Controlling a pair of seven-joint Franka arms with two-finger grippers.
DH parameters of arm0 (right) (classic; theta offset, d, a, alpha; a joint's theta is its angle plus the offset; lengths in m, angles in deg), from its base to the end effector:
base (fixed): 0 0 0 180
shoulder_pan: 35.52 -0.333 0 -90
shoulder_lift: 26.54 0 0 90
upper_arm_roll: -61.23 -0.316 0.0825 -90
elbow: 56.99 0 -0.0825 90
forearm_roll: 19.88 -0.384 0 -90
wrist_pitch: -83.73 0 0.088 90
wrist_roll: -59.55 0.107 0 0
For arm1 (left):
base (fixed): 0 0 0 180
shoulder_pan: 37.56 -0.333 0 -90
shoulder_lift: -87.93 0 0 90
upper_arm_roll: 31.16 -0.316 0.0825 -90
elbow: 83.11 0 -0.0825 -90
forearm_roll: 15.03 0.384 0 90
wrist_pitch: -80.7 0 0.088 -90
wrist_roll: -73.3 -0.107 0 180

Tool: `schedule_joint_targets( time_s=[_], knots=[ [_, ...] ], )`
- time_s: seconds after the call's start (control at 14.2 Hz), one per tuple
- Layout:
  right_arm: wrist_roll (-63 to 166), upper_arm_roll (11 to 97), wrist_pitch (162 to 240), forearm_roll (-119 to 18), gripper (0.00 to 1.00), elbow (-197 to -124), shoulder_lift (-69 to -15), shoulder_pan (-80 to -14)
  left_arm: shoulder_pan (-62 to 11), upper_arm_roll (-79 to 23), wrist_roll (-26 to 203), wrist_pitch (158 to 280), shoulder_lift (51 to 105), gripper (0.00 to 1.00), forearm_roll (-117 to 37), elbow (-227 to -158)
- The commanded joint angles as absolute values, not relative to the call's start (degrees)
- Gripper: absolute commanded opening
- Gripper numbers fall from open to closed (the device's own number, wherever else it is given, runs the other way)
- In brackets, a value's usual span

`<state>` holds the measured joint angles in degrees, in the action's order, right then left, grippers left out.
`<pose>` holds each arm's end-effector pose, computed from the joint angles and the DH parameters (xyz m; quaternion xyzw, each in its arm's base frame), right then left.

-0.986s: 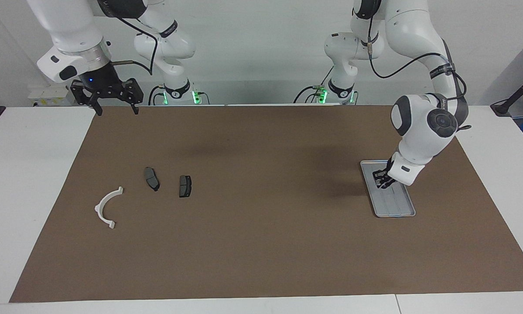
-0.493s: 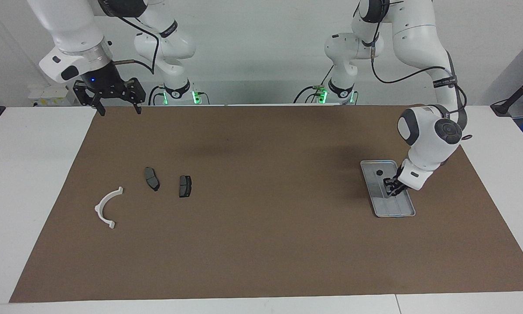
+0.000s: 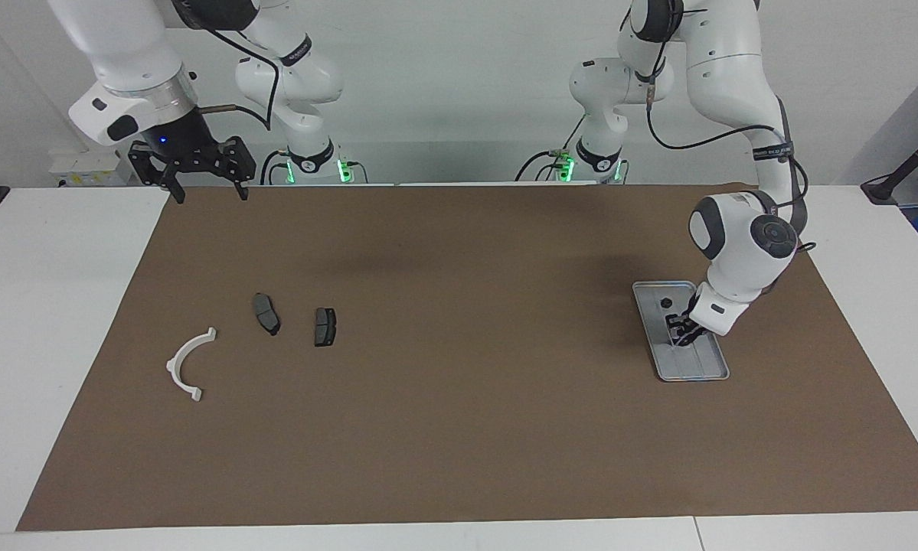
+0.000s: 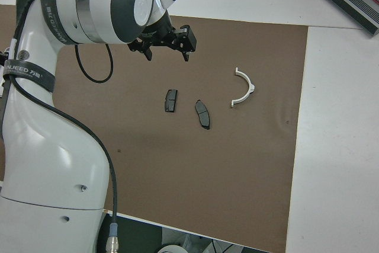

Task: Pick bearing gear from pile to tray

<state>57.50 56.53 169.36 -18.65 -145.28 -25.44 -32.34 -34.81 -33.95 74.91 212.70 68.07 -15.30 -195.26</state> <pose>0.5408 0.0124 0.6424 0.9994 0.0305 -0.0137 0.0114 0.6135 -0.0009 0.2997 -0.9999 -0.0145 -0.0002 0.0065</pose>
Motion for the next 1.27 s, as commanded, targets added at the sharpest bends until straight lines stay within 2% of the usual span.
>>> schedule_joint_targets(
  time_s=[0.0, 0.07, 0.14, 0.21, 0.35, 0.63, 0.92, 1.2],
  knots=[
    [58.3, 56.3, 170.6, -19.6, 1.0, -146.5, -24.4, -31.9, -34.7, -33.6, 74.6, 213.7, 69.3, 0.44, -15.1, -197.3],
    [58.3, 56.3, 170.6, -19.6, 1.0, -146.5, -24.4, -31.9, -34.7, -33.5, 74.6, 213.0, 69.3, 0.76, -15.1, -196.8],
    [58.3, 56.3, 170.6, -19.6, 1.0, -146.6, -24.4, -31.9, -34.6, -33.6, 74.5, 211.5, 69.3, 0.93, -15.1, -195.9],
    [58.3, 56.3, 170.7, -19.6, 1.0, -146.7, -24.4, -31.9, -34.7, -33.5, 74.5, 209.4, 69.6, 1.0, -15.1, -194.5],
    [58.3, 56.5, 171.4, -19.6, 1.0, -147.0, -24.4, -32.2, -34.8, -33.5, 74.6, 205.2, 71.7, 1.0, -15.6, -192.6],
    [58.3, 58.1, 171.4, -19.6, 1.0, -147.1, -24.4, -33.4, -35.3, -33.8, 74.7, 197.0, 80.2, 1.0, -16.0, -191.9],
    [58.3, 58.9, 171.4, -19.6, 1.0, -147.0, -24.4, -34.0, -36.4, -33.9, 74.5, 187.8, 84.0, 1.0, -16.0, -188.1],
    [58.2, 59.0, 171.2, -19.5, 1.0, -147.0, -24.5, -33.8, -36.6, -33.9, 74.4, 183.1, 90.0, 1.0, -15.9, -188.4]
  ],
)
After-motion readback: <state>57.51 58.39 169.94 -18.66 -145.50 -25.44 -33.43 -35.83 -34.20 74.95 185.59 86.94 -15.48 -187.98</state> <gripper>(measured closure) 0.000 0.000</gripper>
